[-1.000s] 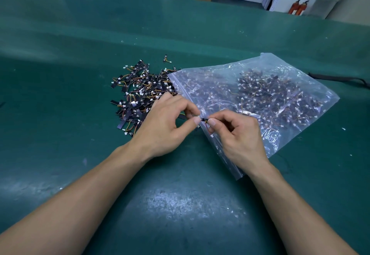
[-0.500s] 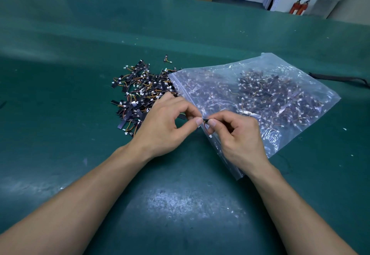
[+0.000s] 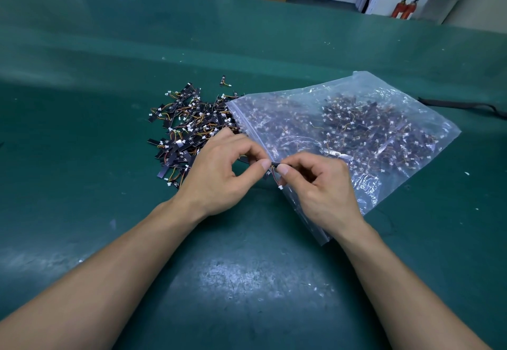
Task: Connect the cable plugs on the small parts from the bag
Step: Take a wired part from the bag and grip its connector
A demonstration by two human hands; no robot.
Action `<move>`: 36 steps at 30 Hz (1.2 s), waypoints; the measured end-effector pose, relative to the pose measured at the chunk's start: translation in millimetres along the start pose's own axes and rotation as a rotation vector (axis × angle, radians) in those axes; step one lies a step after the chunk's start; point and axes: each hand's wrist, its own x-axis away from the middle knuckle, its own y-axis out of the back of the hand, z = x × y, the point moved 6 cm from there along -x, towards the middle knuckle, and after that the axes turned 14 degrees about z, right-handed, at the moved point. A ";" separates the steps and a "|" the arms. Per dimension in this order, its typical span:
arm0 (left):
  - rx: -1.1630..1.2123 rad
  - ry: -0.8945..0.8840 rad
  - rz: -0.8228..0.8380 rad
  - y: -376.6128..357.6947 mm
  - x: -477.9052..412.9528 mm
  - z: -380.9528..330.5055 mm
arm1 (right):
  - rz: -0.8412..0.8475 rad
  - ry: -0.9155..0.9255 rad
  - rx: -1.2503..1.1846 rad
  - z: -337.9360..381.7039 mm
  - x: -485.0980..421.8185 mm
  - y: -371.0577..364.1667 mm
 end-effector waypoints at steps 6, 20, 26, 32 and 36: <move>-0.041 0.009 0.015 -1.4 -0.4 0.1 | -0.015 -0.021 -0.059 -0.9 0.5 -0.6; -0.009 0.007 0.044 -1.0 -0.2 1.6 | -0.019 0.004 -0.080 -1.2 -1.0 -1.3; 0.036 0.022 0.057 0.1 1.2 4.2 | -0.031 0.009 -0.076 -0.7 -1.2 -0.3; -0.001 0.002 0.027 2.5 1.7 2.6 | -0.024 0.023 -0.076 -2.3 -0.4 -2.1; 0.009 -0.029 0.023 3.4 2.5 0.8 | -0.032 0.060 -0.001 -0.7 -0.6 -2.2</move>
